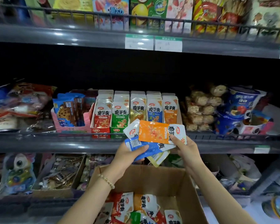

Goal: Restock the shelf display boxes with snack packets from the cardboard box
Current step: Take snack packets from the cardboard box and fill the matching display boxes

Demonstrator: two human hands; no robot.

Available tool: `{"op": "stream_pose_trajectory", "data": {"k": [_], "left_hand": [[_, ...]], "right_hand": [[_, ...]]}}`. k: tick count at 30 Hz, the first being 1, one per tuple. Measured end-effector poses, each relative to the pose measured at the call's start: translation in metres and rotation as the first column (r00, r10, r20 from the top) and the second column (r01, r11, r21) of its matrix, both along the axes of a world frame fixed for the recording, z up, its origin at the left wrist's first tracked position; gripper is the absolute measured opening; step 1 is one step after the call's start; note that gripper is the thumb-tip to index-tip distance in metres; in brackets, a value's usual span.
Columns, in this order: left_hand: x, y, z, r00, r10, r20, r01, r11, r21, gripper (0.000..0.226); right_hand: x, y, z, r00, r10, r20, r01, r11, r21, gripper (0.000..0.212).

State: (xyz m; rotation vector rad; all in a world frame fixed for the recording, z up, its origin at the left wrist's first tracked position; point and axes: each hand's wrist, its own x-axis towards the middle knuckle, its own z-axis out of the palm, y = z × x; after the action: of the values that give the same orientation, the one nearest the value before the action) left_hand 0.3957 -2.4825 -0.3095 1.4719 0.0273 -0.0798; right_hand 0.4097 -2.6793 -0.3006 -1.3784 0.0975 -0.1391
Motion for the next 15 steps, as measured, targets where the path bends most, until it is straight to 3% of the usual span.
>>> {"op": "stream_pose_trajectory", "data": {"k": [4, 9, 12, 15], "left_hand": [[0.019, -0.004, 0.019, 0.994, 0.101, 0.045, -0.103, 0.994, 0.049, 0.016], [0.043, 0.001, 0.039, 0.973, 0.198, 0.122, -0.209, 0.974, 0.092, 0.016], [0.059, 0.002, 0.046, 0.965, 0.231, 0.124, -0.244, 0.965, 0.094, 0.024], [0.071, -0.003, 0.051, 0.957, 0.265, 0.121, -0.277, 0.957, 0.087, 0.019]], "right_hand": [[0.026, -0.037, 0.035, 0.993, -0.091, 0.08, 0.09, 0.996, 0.015, 0.017], [0.066, -0.087, 0.08, 0.964, -0.089, 0.25, 0.16, 0.946, -0.28, 0.028], [0.09, -0.101, 0.094, 0.947, -0.009, 0.322, 0.179, 0.846, -0.502, 0.023], [0.113, -0.099, 0.104, 0.913, 0.071, 0.401, 0.268, 0.638, -0.722, 0.013]]}}
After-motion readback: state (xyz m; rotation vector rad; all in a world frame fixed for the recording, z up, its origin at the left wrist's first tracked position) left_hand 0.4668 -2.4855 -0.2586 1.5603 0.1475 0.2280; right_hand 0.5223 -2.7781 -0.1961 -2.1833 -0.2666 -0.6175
